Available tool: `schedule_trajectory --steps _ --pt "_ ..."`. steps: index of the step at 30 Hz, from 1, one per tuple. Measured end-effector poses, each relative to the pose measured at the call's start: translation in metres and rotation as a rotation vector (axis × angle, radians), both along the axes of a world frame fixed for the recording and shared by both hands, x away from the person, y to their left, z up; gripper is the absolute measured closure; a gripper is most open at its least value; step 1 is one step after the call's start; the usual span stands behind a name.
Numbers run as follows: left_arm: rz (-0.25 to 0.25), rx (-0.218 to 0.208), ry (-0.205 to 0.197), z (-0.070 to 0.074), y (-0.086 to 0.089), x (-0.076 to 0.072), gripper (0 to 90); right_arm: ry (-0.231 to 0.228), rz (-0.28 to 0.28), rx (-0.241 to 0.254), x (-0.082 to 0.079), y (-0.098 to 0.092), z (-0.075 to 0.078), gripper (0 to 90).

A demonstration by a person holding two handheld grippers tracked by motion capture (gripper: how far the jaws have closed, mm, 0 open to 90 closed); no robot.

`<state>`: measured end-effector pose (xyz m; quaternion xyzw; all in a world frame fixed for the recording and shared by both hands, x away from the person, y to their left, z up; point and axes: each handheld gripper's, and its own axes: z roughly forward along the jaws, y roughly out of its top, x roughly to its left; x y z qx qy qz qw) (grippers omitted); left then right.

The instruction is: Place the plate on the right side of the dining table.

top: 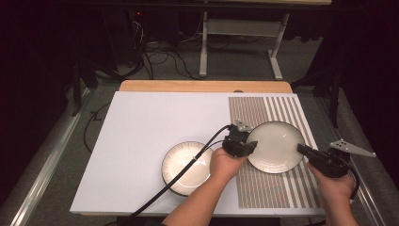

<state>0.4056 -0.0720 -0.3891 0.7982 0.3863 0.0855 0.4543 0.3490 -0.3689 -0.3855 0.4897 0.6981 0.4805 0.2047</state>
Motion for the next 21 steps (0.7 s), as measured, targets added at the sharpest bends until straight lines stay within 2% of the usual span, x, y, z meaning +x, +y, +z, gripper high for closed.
schedule_trajectory --steps 9,12,16,21 --pt "0.001 0.036 -0.009 -0.001 -0.003 0.0 70.8 0.002 -0.004 -0.006 0.0 0.0 -0.002 87.8" --pt "0.018 0.042 -0.029 -0.001 -0.003 0.0 69.9 0.004 -0.01 -0.003 0.0 0.0 -0.003 87.7" --pt "0.019 0.018 -0.054 0.006 0.003 0.0 57.8 0.008 -0.022 -0.009 0.001 0.0 -0.004 87.6" --pt "0.021 -0.007 -0.089 0.01 0.022 -0.007 50.2 0.003 -0.031 -0.018 0.002 0.001 -0.004 87.5"
